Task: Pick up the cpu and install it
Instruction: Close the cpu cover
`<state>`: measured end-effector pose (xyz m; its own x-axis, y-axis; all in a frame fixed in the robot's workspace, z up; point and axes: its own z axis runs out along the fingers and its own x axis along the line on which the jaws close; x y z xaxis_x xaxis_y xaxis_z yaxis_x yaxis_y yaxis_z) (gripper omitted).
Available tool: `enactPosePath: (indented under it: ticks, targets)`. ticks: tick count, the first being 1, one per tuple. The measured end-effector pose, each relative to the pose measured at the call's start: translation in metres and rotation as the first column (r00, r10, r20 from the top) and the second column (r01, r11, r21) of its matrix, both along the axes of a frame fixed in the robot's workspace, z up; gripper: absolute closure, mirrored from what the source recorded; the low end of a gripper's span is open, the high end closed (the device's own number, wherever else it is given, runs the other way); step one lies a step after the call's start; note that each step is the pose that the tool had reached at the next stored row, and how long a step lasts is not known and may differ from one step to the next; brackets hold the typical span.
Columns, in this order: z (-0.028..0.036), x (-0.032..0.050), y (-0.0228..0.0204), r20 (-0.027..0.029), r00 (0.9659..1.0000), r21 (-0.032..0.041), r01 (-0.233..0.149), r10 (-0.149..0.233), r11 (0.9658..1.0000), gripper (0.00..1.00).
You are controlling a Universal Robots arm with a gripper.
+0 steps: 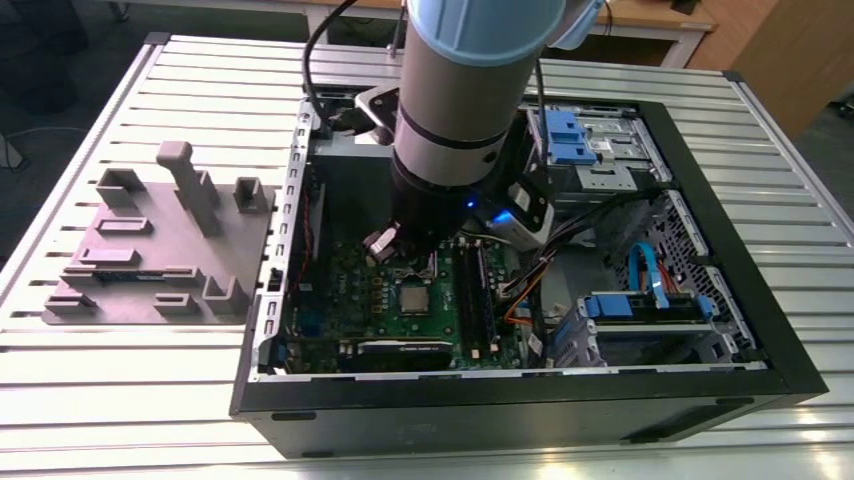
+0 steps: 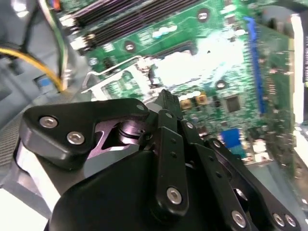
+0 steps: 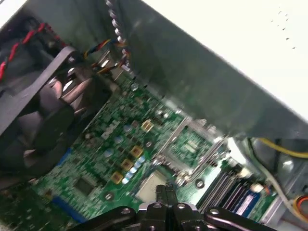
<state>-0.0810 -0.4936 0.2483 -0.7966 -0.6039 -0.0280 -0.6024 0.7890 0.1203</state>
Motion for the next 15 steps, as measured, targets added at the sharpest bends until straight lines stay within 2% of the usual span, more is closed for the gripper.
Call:
enactPosePath:
  ticks: [2,5,6,8,13,15]
  targets:
    - [0.0001,0.0021,0.0,0.0,1.0,0.037,-0.001,0.001,0.9993,0.89]
    - [0.0,0.0053,0.0,0.0001,1.0,0.0895,-0.005,0.005,0.996,0.89]
    - [-0.0001,0.0067,0.0,0.0002,1.0,0.0976,-0.007,0.007,0.9952,0.89]
    - [-0.0008,0.0112,0.0001,0.0003,0.9999,0.1011,-0.013,0.013,0.9948,0.89]
    - [-0.0043,0.0192,0.0003,0.0003,0.9996,0.1011,-0.03,0.03,0.9944,0.89]
    - [-0.0053,0.0193,0.0003,0.0003,0.9982,0.101,-0.059,0.06,0.9931,0.89]
